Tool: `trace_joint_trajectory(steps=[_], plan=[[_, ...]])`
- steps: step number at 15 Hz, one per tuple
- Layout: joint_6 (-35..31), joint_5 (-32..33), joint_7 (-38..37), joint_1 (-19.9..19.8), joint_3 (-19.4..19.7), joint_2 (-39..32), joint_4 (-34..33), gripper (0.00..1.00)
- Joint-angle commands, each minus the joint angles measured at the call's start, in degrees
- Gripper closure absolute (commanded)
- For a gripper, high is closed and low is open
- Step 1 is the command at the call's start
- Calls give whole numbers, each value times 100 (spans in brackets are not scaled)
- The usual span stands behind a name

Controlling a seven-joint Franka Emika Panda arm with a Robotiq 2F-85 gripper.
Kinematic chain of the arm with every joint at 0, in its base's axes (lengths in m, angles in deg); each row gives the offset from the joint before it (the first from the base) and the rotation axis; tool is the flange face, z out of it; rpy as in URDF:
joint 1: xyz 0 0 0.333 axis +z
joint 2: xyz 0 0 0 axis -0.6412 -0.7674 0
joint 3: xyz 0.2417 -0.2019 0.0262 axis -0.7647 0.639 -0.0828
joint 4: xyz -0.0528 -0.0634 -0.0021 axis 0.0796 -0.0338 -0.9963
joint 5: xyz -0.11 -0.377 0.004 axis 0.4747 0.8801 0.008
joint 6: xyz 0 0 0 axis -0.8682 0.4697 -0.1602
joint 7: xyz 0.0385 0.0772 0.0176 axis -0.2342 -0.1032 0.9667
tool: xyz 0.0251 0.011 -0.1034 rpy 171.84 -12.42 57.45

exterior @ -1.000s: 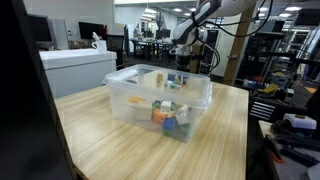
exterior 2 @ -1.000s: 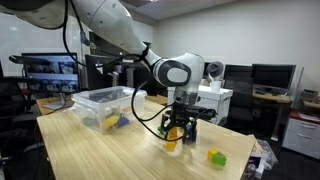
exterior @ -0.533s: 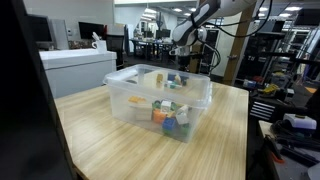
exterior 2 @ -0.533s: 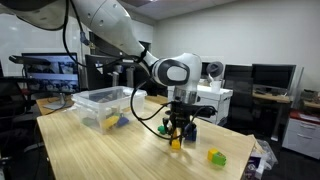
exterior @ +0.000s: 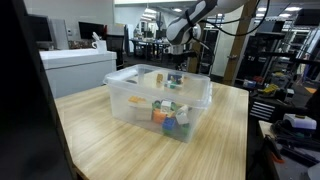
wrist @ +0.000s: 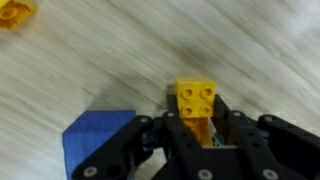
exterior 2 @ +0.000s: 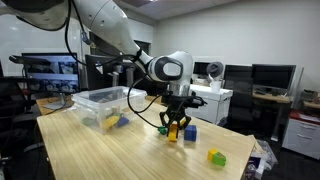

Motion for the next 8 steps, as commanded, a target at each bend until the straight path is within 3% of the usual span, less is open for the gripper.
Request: trace_joint_trajectory(steps=[1,8], plan=[[103,132,-510,212,-77,401,118,89],[273,213,-1080,687,-271,1349,361,89]])
